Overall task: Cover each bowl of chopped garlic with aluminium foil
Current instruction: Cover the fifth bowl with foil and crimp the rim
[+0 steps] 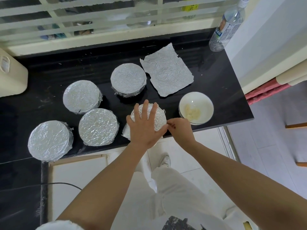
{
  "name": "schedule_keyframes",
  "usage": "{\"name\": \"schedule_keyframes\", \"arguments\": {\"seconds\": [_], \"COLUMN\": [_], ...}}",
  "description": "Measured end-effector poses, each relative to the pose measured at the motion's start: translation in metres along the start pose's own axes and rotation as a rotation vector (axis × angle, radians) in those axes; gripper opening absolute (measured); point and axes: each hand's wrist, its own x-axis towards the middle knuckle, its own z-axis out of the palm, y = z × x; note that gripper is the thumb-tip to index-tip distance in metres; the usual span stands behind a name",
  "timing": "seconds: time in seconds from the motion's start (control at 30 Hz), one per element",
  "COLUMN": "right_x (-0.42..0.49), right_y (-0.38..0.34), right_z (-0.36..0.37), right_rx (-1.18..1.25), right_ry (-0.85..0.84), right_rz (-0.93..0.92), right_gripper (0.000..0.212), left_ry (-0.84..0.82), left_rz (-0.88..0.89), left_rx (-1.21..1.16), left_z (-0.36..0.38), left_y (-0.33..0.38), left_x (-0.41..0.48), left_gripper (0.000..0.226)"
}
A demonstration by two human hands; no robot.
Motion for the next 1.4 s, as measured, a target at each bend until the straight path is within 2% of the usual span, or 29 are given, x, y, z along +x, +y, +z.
{"name": "schedule_keyframes", "arguments": {"seconds": [0.2,0.33,0.6,0.7,0.87,0.97,1.03,1.13,1.3,1.4], "right_x": [0.002,0.002,0.002,-0.002,-0.024,-0.039,-0.043,-0.042,-0.018,-0.004], "right_y": [0.003,0.007,0.004,0.005,0.004,-0.002,-0.007,-0.018,-0.025,-0.027], "right_z": [0.003,0.008,0.006,0.006,0.007,0.012,0.016,0.019,0.008,0.001], "right_rx": [0.0,0.129,0.253,0.344,0.748,0.823,0.792,0.816,0.766,0.737], "right_ry": [-0.017,0.016,0.037,0.017,-0.074,-0.168,-0.18,-0.159,-0.17,-0.237], "right_rz": [0.016,0.094,0.171,0.202,0.319,0.302,0.296,0.224,0.132,0.127], "right_gripper": [0.017,0.021,0.011,0.015,0.03,0.045,0.048,0.038,0.052,0.054], "left_ry": [0.065,0.058,0.041,0.038,0.006,-0.037,-0.082,-0.126,-0.155,-0.193], "left_rz": [-0.045,-0.056,-0.055,-0.055,-0.061,-0.084,-0.12,-0.221,-0.516,-0.582], "left_rx": [0.018,0.018,0.019,0.027,0.043,0.027,-0.014,-0.13,-0.4,-0.353], "left_z": [0.006,0.005,0.006,0.005,0.004,0.0,-0.002,-0.009,-0.022,-0.031], "left_y": [0.005,0.005,0.005,0.005,0.005,0.005,0.007,0.011,0.02,0.022], "left_x": [0.001,0.001,0.002,0.002,0.002,0.002,0.002,0.004,0.008,0.001], "left_gripper": [0.083,0.084,0.083,0.083,0.084,0.085,0.086,0.089,0.072,0.082]}}
